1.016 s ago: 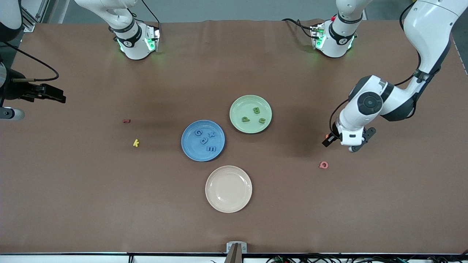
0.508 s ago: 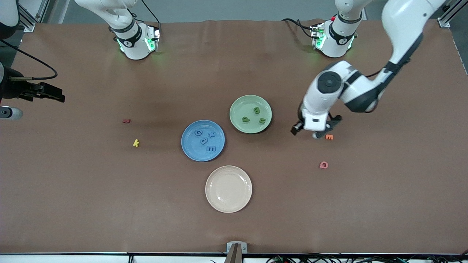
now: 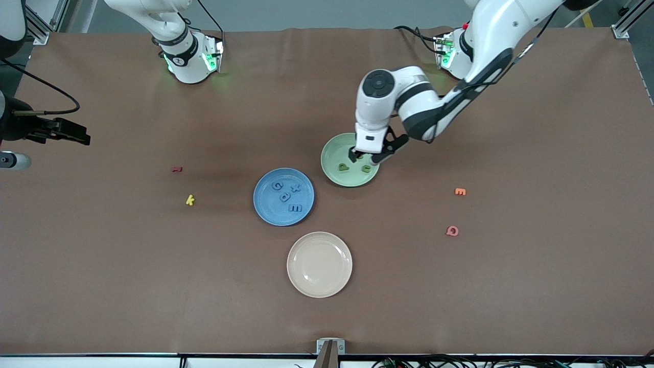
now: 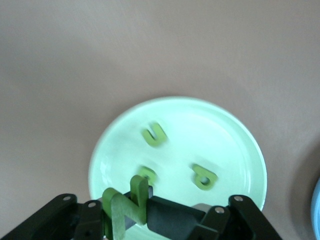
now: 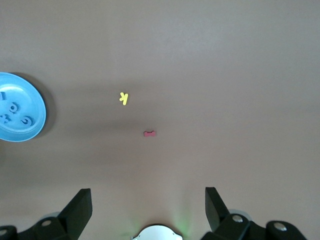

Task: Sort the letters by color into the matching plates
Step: 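Carry the green N to the green plate with the left gripper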

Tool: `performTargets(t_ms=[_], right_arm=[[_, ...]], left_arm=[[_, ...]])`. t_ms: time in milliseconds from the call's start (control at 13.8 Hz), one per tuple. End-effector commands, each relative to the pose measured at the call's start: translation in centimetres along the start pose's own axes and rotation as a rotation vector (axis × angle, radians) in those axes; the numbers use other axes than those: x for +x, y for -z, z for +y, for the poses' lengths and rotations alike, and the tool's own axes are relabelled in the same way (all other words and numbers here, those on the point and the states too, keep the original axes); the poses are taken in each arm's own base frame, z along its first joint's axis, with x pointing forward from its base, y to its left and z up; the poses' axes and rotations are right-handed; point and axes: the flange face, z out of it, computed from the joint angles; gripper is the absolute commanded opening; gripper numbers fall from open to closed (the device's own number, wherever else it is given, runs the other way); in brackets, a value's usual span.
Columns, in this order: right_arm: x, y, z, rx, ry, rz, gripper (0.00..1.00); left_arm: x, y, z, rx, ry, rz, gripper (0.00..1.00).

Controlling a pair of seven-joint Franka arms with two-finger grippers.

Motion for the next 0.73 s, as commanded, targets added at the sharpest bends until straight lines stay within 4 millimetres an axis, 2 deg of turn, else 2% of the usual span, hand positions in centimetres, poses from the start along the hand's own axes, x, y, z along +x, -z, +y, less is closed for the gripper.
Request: performTargets(t_ms=[0, 290, 363, 436, 508, 581, 653], right_arm=[[0.2, 1.4, 0.9, 0.019, -0.018, 0.02, 1.0], [0.2, 0.6, 0.1, 0.017, -0.002, -0.001, 1.0], [0.1, 0.2, 0.2, 0.023, -0.004, -0.012, 1.0], [-0.2, -0.2, 0.2, 0.023, -0.002, -0.02, 1.0], [-0.8, 0.1, 0.1, 0.023, -0.001, -0.014, 1.0], [-1.5, 0.2, 0.1, 0.023, -0.001, -0.009, 1.0], [-2.2, 0.3, -0.1, 0.024, 0.001, -0.006, 1.0]], left_arm=[[-2.9, -3.3, 3.3, 0.017, 0.043, 0.034, 0.0], [-3.3, -4.6, 3.3, 0.035, 0.036, 0.042, 0.01], [-3.2, -4.8, 3.2, 0.038, 0.032, 0.04, 0.08], [-3.0, -4.8, 3.2, 0.039, 0.029, 0.04, 0.37], [-3.0, -4.8, 3.2, 0.04, 0.03, 0.038, 0.74], [-2.7, -4.4, 3.6, 0.029, 0.043, 0.04, 0.97], [-2.3, -3.6, 4.2, 0.011, 0.052, 0.042, 1.0]])
